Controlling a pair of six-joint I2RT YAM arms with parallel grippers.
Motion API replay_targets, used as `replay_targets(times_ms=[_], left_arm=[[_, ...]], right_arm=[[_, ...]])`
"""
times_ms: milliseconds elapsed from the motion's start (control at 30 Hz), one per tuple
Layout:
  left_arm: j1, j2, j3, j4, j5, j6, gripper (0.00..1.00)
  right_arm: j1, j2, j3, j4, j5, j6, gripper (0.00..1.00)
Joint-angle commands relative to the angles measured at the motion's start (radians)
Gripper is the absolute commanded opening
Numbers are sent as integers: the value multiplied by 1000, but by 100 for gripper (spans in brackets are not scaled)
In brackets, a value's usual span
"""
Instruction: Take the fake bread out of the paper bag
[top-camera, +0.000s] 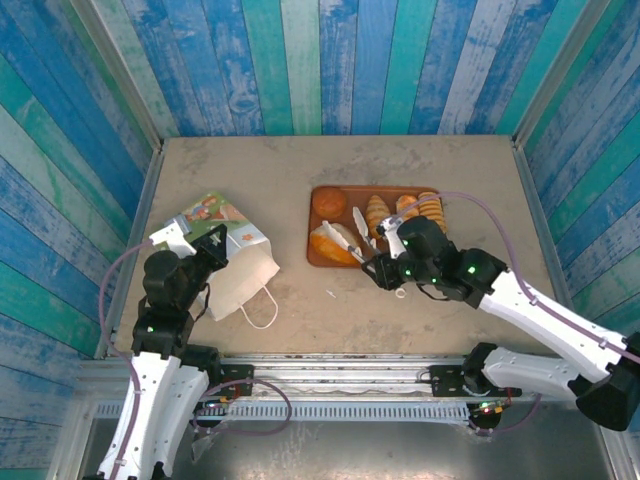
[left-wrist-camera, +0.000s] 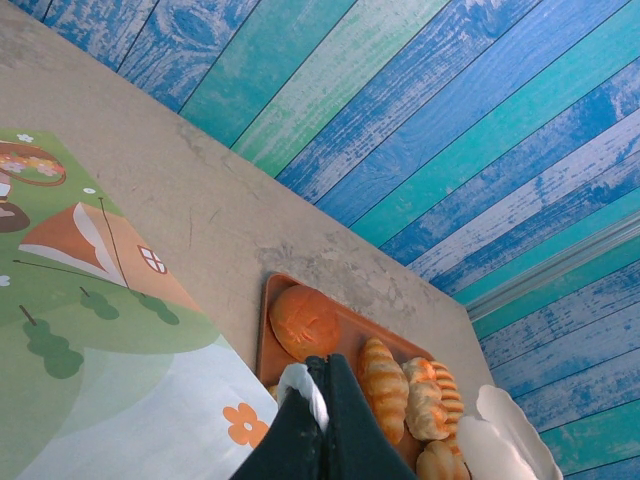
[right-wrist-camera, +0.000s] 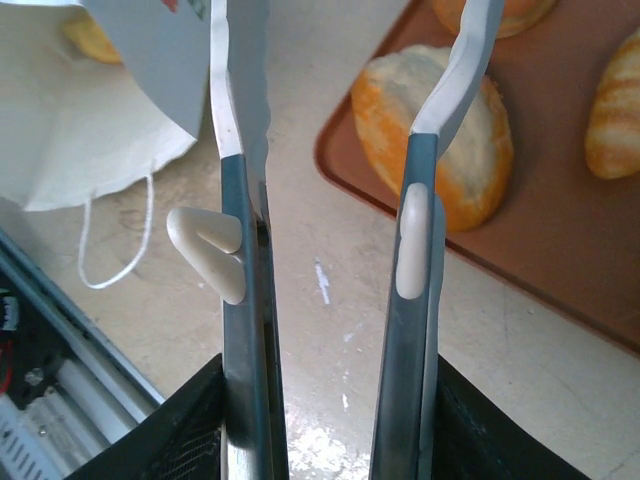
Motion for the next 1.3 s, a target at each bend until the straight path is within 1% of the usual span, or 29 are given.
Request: replay_targets(times_ms=[0, 167, 333, 567, 633, 967, 1167, 1267], left_arm=[[-3, -6, 15, 17, 6, -2, 0], [-3, 0, 14, 28, 16, -12, 0], [-3, 2, 22, 28, 19, -13, 0], [-3, 1, 32, 24, 23, -18, 0], [-3, 1, 32, 28, 26, -22, 0], [-3, -17, 39, 14, 34, -17, 0], [-3, -32, 42, 0, 30, 1, 0], [-3, -41, 41, -1, 29, 11, 0]], right_arm=[[-1, -64, -21, 93, -81, -16, 47], [13, -86, -28, 147, -236, -33, 45], [91, -44, -20, 170, -251, -62, 45], [276, 117, 59, 170, -193, -131, 45], [306, 173, 79, 176, -163, -134, 45], [387, 446, 198, 184, -92, -106, 44], [420, 554, 261, 191, -77, -88, 44], [423, 589, 281, 199, -51, -63, 44]])
